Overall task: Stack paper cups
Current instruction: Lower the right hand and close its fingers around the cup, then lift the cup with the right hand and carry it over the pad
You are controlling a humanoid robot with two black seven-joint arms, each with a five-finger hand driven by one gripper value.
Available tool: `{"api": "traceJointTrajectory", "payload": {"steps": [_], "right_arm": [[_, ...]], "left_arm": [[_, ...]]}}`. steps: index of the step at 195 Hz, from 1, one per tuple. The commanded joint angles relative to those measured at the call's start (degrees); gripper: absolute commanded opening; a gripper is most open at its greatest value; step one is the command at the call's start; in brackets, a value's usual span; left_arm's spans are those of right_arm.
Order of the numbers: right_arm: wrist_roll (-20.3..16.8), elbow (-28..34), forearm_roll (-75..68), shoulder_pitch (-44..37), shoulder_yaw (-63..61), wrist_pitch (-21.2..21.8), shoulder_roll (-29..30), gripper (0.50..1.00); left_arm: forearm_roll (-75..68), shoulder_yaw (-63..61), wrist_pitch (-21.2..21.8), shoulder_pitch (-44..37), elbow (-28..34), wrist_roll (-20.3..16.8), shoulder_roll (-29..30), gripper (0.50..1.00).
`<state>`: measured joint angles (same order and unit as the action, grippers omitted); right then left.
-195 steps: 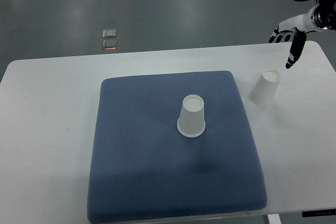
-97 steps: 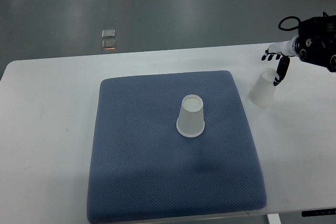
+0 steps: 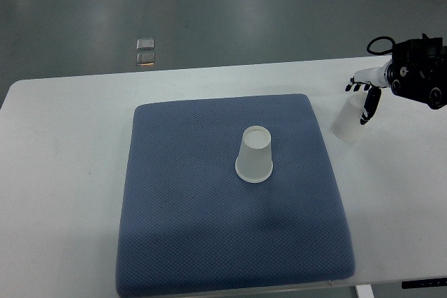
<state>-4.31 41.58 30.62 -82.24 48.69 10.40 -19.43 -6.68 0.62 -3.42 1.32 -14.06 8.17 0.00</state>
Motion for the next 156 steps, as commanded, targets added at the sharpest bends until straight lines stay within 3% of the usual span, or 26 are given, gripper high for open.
{"api": "traceJointTrajectory", "payload": {"steps": [1, 96, 113, 117, 125, 156], "right_arm": [[0.01, -0.01, -0.04, 0.15, 0.00, -0.03, 0.01, 0.870], [0.10, -0.10, 0.05, 0.85, 0.00, 0.06, -0.08, 0.791], [0.10, -0.10, 0.05, 0.85, 0.00, 0.06, -0.08, 0.731], [0.10, -0.01, 0.05, 0.77, 0.09, 0.06, 0.01, 0.687], [0.10, -0.01, -0.04, 0.68, 0.09, 0.14, -0.08, 0.656], [0.01, 0.51, 0.05, -0.11, 0.09, 1.20, -0.61, 0.627]], "left_arm": [[0.00, -0.01, -0.01, 0.00, 0.00, 0.00, 0.00, 1.000], [0.00, 0.08, -0.01, 0.00, 0.08, 0.00, 0.00, 1.000], [0.00, 0.08, -0.01, 0.00, 0.08, 0.00, 0.00, 1.000], [0.00, 0.08, -0.01, 0.00, 0.08, 0.00, 0.00, 1.000], [0.00, 0.08, -0.01, 0.00, 0.08, 0.00, 0.00, 1.000], [0.00, -0.01, -0.01, 0.00, 0.08, 0.00, 0.00, 1.000]]}}
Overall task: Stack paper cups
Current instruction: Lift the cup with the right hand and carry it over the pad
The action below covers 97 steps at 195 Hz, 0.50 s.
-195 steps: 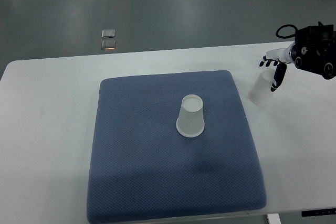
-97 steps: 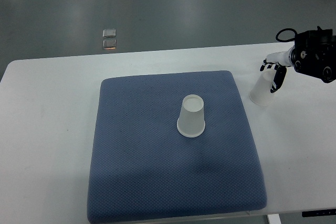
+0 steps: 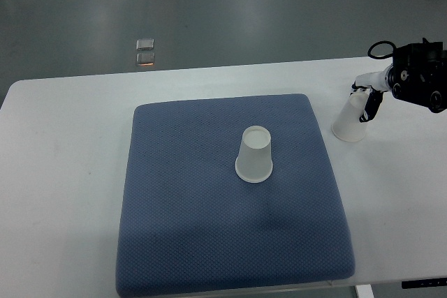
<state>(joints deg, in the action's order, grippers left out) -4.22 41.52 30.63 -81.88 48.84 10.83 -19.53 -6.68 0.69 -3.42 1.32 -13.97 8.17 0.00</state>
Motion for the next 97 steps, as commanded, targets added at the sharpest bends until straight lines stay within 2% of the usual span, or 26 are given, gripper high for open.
{"api": "traceJointTrajectory", "payload": {"steps": [1, 20, 54, 97], "right_arm": [[-0.09, 0.58, 0.04, -0.47, -0.06, 0.77, -0.51, 0.627], [-0.09, 1.72, 0.22, -4.51, 0.29, 2.18, -1.48, 0.627], [-0.09, 7.96, 0.66, -14.09, 0.82, 8.77, -6.05, 0.631], [-0.79, 15.16, 1.27, -31.75, 3.10, 18.52, -10.44, 0.635]], "left_arm": [[0.00, -0.08, 0.00, 0.00, 0.00, 0.00, 0.00, 1.000], [0.00, 0.01, 0.00, 0.00, 0.00, 0.00, 0.00, 1.000], [0.00, -0.08, 0.00, 0.00, -0.09, 0.00, 0.00, 1.000], [0.00, -0.17, 0.00, 0.00, -0.44, 0.00, 0.00, 1.000]]}}
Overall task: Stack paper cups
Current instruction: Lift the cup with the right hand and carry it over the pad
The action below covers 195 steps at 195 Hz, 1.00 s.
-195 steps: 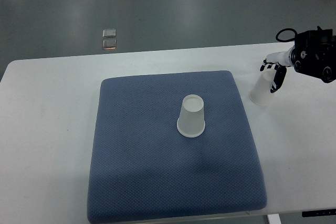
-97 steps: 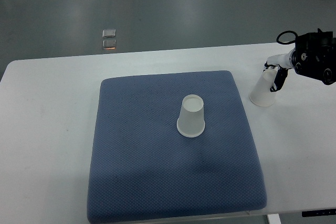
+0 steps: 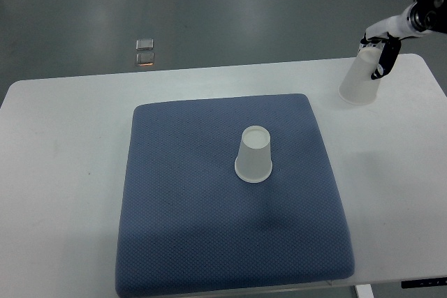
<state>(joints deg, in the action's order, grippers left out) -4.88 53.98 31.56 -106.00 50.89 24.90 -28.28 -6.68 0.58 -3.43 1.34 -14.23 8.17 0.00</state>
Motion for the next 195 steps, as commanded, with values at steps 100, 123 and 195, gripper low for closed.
{"api": "traceJointTrajectory", "payload": {"steps": [100, 123, 195], "right_arm": [[-0.92, 13.17, 0.08, -24.96, 2.37, 10.10, -3.19, 0.641], [-0.92, 16.07, -1.23, -26.98, 1.14, 9.99, -1.16, 0.641], [-0.84, 16.95, -11.78, -30.41, -1.50, 7.80, 14.39, 0.643]], "left_arm": [[0.00, -0.14, 0.00, 0.07, -0.27, 0.00, 0.00, 1.000], [0.00, -0.14, 0.00, 0.07, -0.27, 0.00, 0.00, 1.000], [0.00, -0.05, 0.00, 0.07, -0.18, 0.00, 0.00, 1.000]]}}
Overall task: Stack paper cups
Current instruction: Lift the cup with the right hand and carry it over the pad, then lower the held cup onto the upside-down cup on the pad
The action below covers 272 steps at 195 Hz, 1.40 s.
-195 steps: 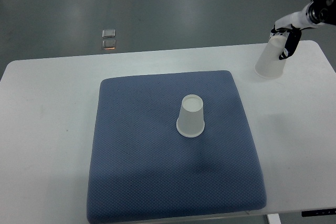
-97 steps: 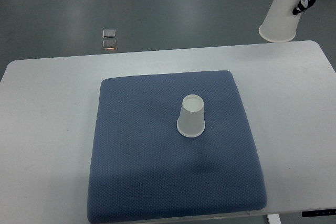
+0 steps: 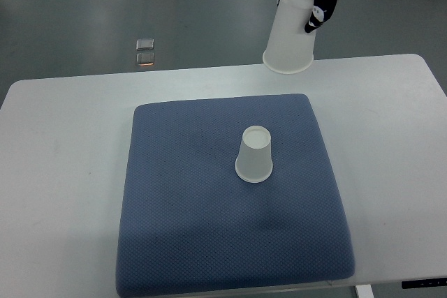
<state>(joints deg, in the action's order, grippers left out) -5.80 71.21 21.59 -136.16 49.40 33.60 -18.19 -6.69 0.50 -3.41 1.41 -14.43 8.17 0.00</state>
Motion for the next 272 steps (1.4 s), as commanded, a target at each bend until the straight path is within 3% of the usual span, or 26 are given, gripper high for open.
{"api": "traceJointTrajectory", "payload": {"steps": [1, 68, 104, 137, 272], "right_arm": [[0.09, -0.29, -1.82, -0.25, 0.00, -0.90, 4.30, 0.643], [0.09, 1.21, -3.93, 1.07, 0.26, -3.89, 10.45, 0.643], [0.09, 3.23, -3.93, 2.04, 1.40, -4.68, 10.37, 0.643], [0.09, 7.09, -3.93, 2.39, 3.16, -8.11, 10.28, 0.643], [0.00, 9.21, -9.64, 5.11, 3.42, -16.28, 11.77, 0.641]], "left_arm": [[0.01, 0.02, -0.01, -0.01, 0.01, 0.00, 0.00, 1.000], [0.01, 0.11, -0.01, -0.01, 0.01, 0.00, 0.00, 1.000], [0.01, 0.11, -0.01, -0.01, 0.19, -0.09, 0.00, 1.000], [0.01, 0.11, -0.01, -0.01, 0.19, 0.00, 0.00, 1.000], [0.01, 0.11, -0.01, -0.01, 0.19, 0.00, 0.00, 1.000]]}}
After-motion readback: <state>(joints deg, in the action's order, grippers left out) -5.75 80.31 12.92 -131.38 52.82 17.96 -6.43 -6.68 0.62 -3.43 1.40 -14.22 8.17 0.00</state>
